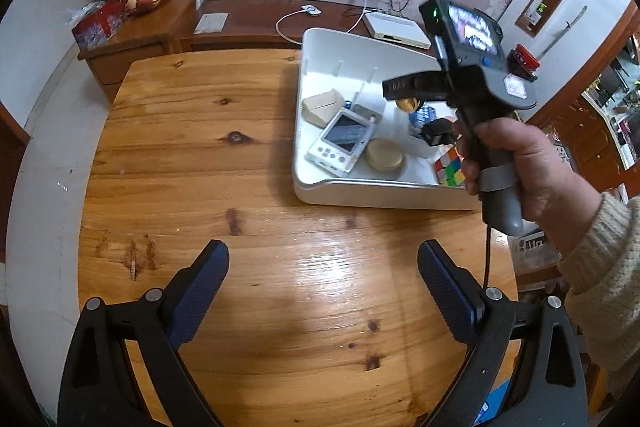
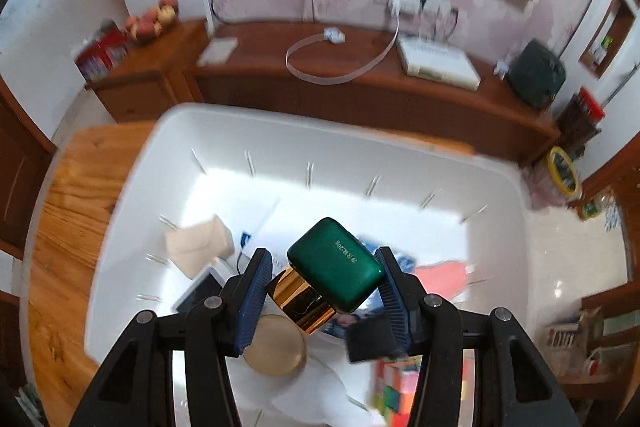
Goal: Organize rigid objects
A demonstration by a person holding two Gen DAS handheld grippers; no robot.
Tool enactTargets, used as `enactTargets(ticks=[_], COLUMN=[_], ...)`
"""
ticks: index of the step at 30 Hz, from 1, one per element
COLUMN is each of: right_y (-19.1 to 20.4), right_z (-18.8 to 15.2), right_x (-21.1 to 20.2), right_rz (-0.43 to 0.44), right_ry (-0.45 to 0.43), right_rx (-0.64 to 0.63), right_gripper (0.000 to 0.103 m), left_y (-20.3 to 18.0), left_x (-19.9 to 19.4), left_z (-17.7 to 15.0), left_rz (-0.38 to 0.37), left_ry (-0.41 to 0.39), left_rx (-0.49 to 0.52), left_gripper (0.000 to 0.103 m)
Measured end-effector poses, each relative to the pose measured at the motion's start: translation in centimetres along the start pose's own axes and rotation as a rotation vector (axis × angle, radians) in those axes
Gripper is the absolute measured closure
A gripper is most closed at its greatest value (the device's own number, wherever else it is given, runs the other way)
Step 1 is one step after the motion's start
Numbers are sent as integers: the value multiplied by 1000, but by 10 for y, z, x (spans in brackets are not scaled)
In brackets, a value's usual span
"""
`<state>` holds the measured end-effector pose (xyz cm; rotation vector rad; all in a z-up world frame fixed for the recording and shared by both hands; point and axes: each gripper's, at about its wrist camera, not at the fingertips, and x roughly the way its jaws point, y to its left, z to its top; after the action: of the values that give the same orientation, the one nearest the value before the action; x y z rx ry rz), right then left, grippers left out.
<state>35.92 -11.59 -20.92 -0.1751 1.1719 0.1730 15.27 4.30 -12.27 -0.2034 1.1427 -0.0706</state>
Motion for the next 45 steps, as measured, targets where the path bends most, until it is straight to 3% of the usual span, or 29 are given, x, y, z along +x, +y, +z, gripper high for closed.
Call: enactTargets(ticks=[6,8,12,21,40,45], right_y=[6,7,9,-5,-46,-49], right_z=[-8,-11,-16,-48,-185,-222], right_x=[34,28,8,-64,-241,-279], right_rz=[17,3,-2,32,36,11], right_ry=[100,82,36,-61,-177,-240], right_rx=[26,23,9,25,87,93], right_gripper=[46,34,33,33,33,23], left_y=[13,15,15,-4,-61,-68], left_x=[7,8,5,-17,-104,-127], left_z=[0,1,1,-2,-47,-65], left_rz=[6,-1,11,22,64,89], left_ry=[43,57,55,13,-97,-123], left_rx=[-43,-62,-87,-66,54,66], left_gripper=[7,7,7,7,7,7])
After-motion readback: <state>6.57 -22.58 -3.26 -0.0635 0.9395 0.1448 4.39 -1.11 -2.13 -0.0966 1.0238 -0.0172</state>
